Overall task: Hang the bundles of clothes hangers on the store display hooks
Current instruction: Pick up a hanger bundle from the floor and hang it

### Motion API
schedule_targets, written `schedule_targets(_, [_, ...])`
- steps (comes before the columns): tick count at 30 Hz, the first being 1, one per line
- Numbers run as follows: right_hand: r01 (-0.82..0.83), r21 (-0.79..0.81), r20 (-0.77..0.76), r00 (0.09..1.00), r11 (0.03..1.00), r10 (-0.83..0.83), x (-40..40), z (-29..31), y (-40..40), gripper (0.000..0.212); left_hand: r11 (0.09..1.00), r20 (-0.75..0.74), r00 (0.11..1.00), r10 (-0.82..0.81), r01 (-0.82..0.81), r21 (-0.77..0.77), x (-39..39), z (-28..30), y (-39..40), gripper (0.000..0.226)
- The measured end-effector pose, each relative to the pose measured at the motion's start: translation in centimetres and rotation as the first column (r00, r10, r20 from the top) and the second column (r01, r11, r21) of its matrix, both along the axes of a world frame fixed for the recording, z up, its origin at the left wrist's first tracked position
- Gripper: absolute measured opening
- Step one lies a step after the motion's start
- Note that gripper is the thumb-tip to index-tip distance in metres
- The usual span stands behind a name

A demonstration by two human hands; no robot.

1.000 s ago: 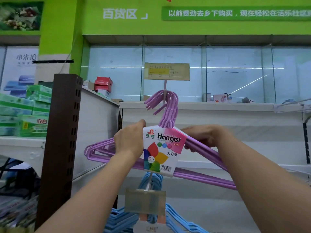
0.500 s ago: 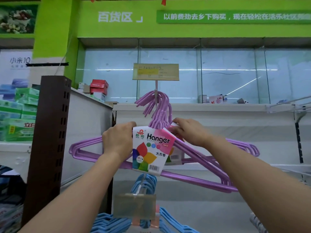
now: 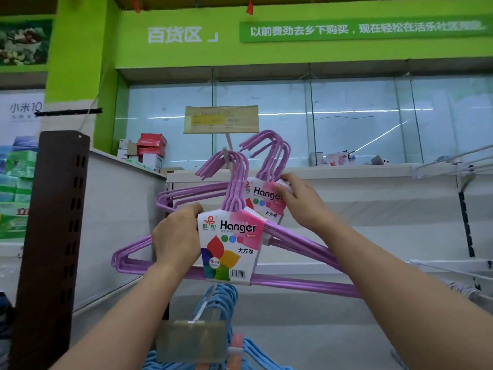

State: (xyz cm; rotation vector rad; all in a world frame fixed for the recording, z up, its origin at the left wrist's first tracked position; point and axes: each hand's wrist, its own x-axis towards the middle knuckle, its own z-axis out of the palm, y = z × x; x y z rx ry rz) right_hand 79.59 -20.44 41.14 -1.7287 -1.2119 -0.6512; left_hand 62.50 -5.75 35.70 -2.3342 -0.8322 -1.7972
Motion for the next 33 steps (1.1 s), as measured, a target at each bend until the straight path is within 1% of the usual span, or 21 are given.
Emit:
schedule_targets(2, [-0.033,-0.026,-0.006,0.999,0.999,0.033,-0.3,0.0,0.5,0.039,0.995,-0.027,0.995,-0.096,0.096,-0.019,-0.1,0.0,0.3,0.023])
schedule_targets(4, [-0.103,-0.015,-0.056,0.993,0.995,0.102,-0.4,-0.3,0.9,0.038,0.975,-0.091,0.974,-0.207,0.197,-0.103,-0.5,0.3,1.1,0.036])
schedule_targets(6, [-0.177,0.036,-0.114,0.977,0.984,0.18,-0.5,-0.6,1.1,0.036,0.932,-0.106,0.937,-0.333,0.31,-0.187,-1.1,0.9,1.6,0.037])
schedule_targets(7, [-0.206,0.058,-0.139,0.967,0.977,0.212,-0.5,-0.8,1.1,0.035,0.878,-0.055,0.899,-0.435,0.41,-0.246,-1.5,1.3,1.6,0.034])
schedule_targets(8, [-0.234,0.075,-0.16,0.957,0.969,0.244,-0.6,-1.0,1.3,0.035,0.789,0.039,0.84,-0.542,0.524,-0.322,-2.1,1.6,1.4,0.035])
schedule_targets(9, [-0.262,0.093,-0.179,0.944,0.961,0.275,-0.8,-1.1,1.3,0.034,0.693,0.152,0.782,-0.604,0.61,-0.385,-2.5,2.1,1.2,0.042])
schedule_targets(10, [-0.291,0.111,-0.2,0.93,0.95,0.308,-1.1,-1.3,1.4,0.033,0.623,0.263,0.744,-0.614,0.661,-0.418,-2.9,2.6,1.1,0.049])
schedule_targets(11, [-0.317,0.128,-0.223,0.914,0.94,0.339,-1.5,-1.6,1.6,0.032,0.596,0.361,0.729,-0.582,0.684,-0.42,-3.2,3.2,1.0,0.052])
schedule_targets(12, [-0.337,0.143,-0.243,0.9,0.931,0.363,-1.8,-1.9,1.9,0.031,0.603,0.443,0.721,-0.532,0.691,-0.399,-3.4,3.7,0.9,0.052])
schedule_targets(13, [-0.349,0.151,-0.256,0.89,0.925,0.378,-2.1,-2.2,2.3,0.032,0.635,0.497,0.724,-0.478,0.676,-0.374,-3.4,4.2,0.9,0.05])
schedule_targets(14, [-0.354,0.154,-0.263,0.885,0.922,0.384,-2.5,-2.5,2.8,0.033,0.683,0.51,0.743,-0.433,0.64,-0.352,-3.3,4.7,0.7,0.046])
schedule_targets(15, [-0.359,0.153,-0.266,0.882,0.921,0.388,-2.8,-2.9,3.3,0.033,0.74,0.486,0.781,-0.392,0.581,-0.337,-2.9,5.0,0.4,0.043])
schedule_targets(18, [-0.389,0.139,-0.269,0.87,0.911,0.413,-3.9,-3.3,5.1,0.032,0.905,0.302,0.919,-0.253,0.336,-0.263,-1.9,5.6,-0.9,0.038])
schedule_targets(20, [-0.409,0.142,-0.287,0.855,0.901,0.433,-4.4,-3.3,5.7,0.03,0.971,0.132,0.982,-0.135,0.157,-0.179,-1.4,6.0,-1.5,0.041])
schedule_targets(21, [-0.418,0.139,-0.293,0.849,0.898,0.44,-4.6,-3.2,5.9,0.03,0.981,0.06,0.994,-0.09,0.099,-0.167,-1.2,6.2,-1.5,0.042])
schedule_targets(23, [-0.416,0.11,-0.277,0.86,0.903,0.429,-4.7,-3.0,6.2,0.027,0.976,-0.062,0.996,-0.056,0.041,-0.216,-1.0,6.8,-1.3,0.043])
schedule_targets(25, [-0.415,0.096,-0.279,0.861,0.905,0.425,-4.3,-2.5,6.3,0.022,0.968,-0.151,0.987,-0.052,0.012,-0.252,-0.7,7.3,-1.1,0.044])
schedule_targets(26, [-0.41,0.093,-0.279,0.864,0.907,0.419,-4.0,-2.2,6.3,0.021,0.963,-0.163,0.983,-0.081,0.035,-0.268,-0.6,7.4,-0.9,0.045])
schedule_targets(28, [-0.354,0.049,-0.239,0.904,0.934,0.355,-3.1,-1.8,6.1,0.023,0.929,-0.105,0.971,-0.213,0.167,-0.331,-0.1,7.4,-0.6,0.047])
schedule_targets(30, [-0.238,-0.052,-0.136,0.964,0.97,0.23,-2.0,-1.5,5.6,0.023,0.877,-0.013,0.946,-0.323,0.294,-0.381,0.5,7.2,-0.3,0.046])
schedule_targets(33, [-0.081,-0.165,-0.015,0.997,0.983,0.08,-1.2,-1.1,5.0,0.026,0.855,0.072,0.933,-0.353,0.353,-0.379,2.0,6.4,0.2,0.035])
